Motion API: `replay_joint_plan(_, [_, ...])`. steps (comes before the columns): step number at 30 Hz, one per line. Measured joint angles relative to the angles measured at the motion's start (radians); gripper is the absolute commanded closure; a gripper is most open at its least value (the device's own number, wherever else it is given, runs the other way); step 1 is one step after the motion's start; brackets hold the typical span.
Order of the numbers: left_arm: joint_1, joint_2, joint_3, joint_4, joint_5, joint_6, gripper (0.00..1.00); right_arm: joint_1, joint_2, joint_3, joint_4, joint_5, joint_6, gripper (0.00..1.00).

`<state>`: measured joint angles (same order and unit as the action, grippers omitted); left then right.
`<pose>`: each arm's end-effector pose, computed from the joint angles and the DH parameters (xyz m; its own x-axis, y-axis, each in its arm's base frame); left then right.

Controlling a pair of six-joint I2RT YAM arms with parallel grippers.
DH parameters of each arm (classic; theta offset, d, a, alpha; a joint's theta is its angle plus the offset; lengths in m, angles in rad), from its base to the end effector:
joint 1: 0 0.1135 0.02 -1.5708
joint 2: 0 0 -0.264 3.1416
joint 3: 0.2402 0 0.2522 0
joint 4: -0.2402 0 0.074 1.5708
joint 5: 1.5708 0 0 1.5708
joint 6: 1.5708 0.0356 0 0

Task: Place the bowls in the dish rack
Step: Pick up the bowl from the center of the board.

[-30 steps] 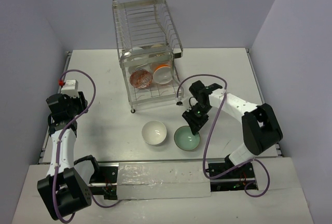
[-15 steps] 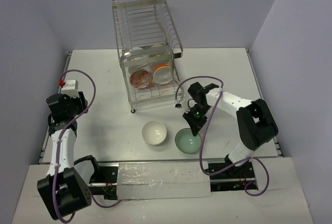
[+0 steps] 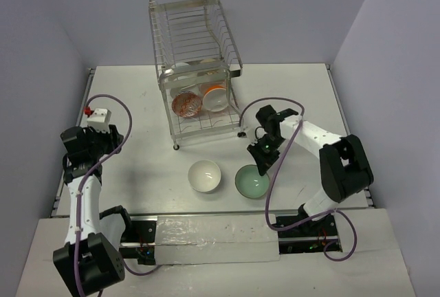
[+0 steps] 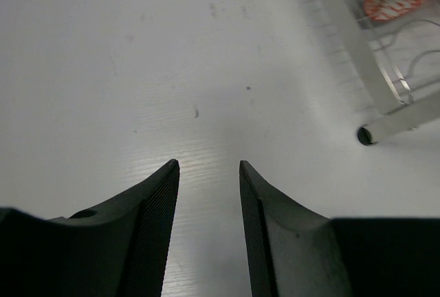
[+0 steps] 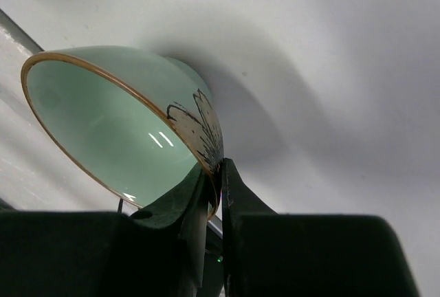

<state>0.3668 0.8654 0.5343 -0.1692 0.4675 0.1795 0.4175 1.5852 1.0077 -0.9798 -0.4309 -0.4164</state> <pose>0.1857 0.0542 0.2409 -0.4318 0.0048 -0.9019 0.1281 0.9902 -0.0560 0.2346 0.1203 0.1877 -0.6848 -0.7058 -0.1813 -0.7113 0.5935 0.3765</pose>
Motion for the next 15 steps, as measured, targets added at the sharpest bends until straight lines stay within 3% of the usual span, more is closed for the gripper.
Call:
replay_joint_plan(12, [-0.035,-0.104,0.085,-0.221,0.385,0.177,0.54,-0.196,-0.018,0.11,-0.023,0.001,0.004,1.0])
replay_joint_plan(15, [-0.056,-0.115,0.091,-0.275,0.487,0.224,0.38,-0.221,-0.005,0.138,-0.021,0.0,0.009,1.0])
